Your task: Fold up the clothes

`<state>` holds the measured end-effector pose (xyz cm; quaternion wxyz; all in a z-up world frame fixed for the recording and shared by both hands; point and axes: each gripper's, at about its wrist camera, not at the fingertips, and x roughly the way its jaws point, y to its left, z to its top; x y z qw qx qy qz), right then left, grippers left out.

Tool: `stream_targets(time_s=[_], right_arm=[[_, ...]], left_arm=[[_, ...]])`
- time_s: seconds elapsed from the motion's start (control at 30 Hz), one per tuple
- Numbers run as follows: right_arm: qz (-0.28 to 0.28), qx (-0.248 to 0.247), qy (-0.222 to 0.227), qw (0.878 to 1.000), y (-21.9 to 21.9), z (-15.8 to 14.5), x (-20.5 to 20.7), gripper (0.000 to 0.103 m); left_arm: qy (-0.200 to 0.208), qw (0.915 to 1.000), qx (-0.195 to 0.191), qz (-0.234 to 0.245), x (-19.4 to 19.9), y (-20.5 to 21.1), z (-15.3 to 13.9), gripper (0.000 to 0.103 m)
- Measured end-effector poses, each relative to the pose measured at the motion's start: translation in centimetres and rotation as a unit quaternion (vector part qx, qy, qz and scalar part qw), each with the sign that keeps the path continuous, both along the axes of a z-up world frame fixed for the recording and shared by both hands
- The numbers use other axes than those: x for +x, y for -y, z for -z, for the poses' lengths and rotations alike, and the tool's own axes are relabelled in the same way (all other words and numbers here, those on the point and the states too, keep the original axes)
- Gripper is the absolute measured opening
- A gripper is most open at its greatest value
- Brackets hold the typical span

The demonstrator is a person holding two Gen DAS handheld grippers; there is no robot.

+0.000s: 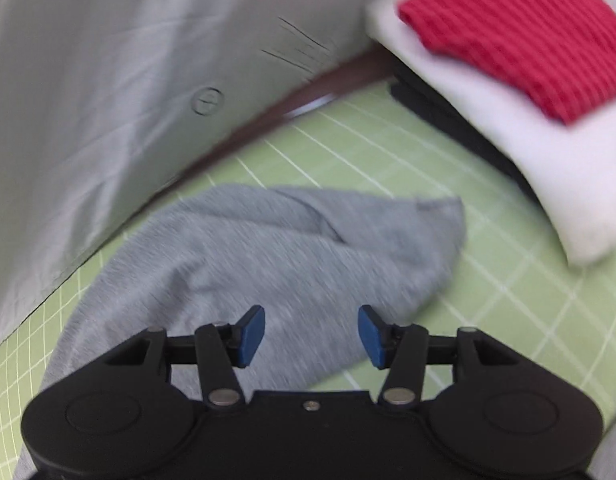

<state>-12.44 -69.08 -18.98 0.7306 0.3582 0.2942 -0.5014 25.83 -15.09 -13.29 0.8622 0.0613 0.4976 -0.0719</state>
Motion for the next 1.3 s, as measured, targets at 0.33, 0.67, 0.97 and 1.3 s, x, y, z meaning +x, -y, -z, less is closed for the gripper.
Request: stream_targets(time_s=[0.33, 0.67, 0.97, 1.3], right_arm=[[0.063, -0.012, -0.042, 0.997, 0.8, 0.7, -0.2, 0.075], [0.030, -0.036, -0.070, 0.996, 2.6, 0.8, 0.0, 0.064], [-0.018, -0.127, -0.052, 0.990, 4.9, -4.2, 0.1, 0.006], [-0.024, -0.169, -0.092, 0.981, 4.3, -7.4, -3.3, 0.006]], left_arm=[[-0.030, 0.9995, 0.007, -0.002, 1.6, 0.3, -0.2, 0.103], [0.002, 0.9995, 0.030, -0.013, 4.7, 2.6, -0.3, 0.103], [-0.007, 0.9993, -0.001, -0.036, 5.5, 1.6, -0.1, 0.103], [0.002, 0.9992, -0.004, -0.041, 5.4, 1.4, 0.0, 0.103]])
